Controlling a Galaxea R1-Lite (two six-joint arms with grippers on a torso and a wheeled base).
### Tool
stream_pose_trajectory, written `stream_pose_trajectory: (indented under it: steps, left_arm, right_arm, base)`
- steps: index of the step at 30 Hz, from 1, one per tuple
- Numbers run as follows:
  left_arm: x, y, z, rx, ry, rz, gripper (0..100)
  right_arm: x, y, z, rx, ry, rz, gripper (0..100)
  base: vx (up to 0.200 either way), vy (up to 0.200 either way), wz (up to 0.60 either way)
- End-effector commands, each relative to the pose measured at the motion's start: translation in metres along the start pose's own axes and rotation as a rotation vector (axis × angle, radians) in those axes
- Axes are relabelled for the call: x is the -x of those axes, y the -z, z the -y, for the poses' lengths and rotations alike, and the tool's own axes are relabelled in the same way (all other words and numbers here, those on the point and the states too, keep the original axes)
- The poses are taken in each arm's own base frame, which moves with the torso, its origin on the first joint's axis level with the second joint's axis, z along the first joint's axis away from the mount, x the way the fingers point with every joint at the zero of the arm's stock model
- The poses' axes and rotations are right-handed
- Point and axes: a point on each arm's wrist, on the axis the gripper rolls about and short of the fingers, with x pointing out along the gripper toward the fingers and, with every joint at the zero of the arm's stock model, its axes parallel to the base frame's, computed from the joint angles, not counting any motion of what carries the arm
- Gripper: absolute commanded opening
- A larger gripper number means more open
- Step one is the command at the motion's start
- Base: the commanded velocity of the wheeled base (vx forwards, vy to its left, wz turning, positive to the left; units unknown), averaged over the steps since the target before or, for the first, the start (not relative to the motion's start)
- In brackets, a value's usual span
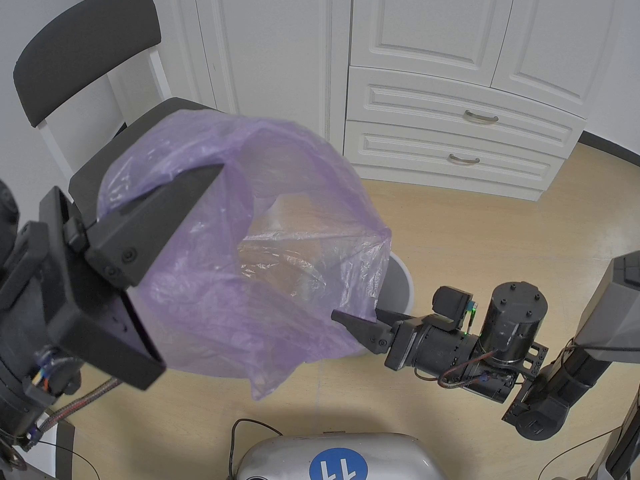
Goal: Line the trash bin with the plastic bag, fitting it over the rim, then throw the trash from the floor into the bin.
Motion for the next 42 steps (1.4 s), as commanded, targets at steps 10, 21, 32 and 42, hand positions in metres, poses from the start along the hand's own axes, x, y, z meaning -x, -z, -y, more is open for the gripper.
stream_pose_trajectory:
  steps: [10, 21, 32, 42]
  left_arm:
    - [0.018, -0.018, 0.006, 0.034, 0.053, 0.07, 0]
    - [0.016, -0.016, 0.007, 0.033, 0.056, 0.058, 0]
    - [0.017, -0.018, 0.006, 0.036, 0.055, 0.066, 0]
    - [0.015, -0.02, 0.008, 0.046, 0.061, 0.072, 0]
  right_arm:
    - [0.01, 0.028, 0.019, -0.028, 0.005, -0.113, 100]
    - [0.022, -0.001, -0.001, -0.002, -0.052, -0.012, 100]
    - [0.032, -0.018, 0.003, 0.018, -0.033, 0.05, 100]
    - [0.025, -0.007, 0.01, 0.009, -0.015, 0.008, 100]
  base:
    - [0.0, 0.0, 0.0]
    - [0.0, 0.0, 0.0]
    - [0.0, 0.0, 0.0]
    - [0.0, 0.0, 0.0]
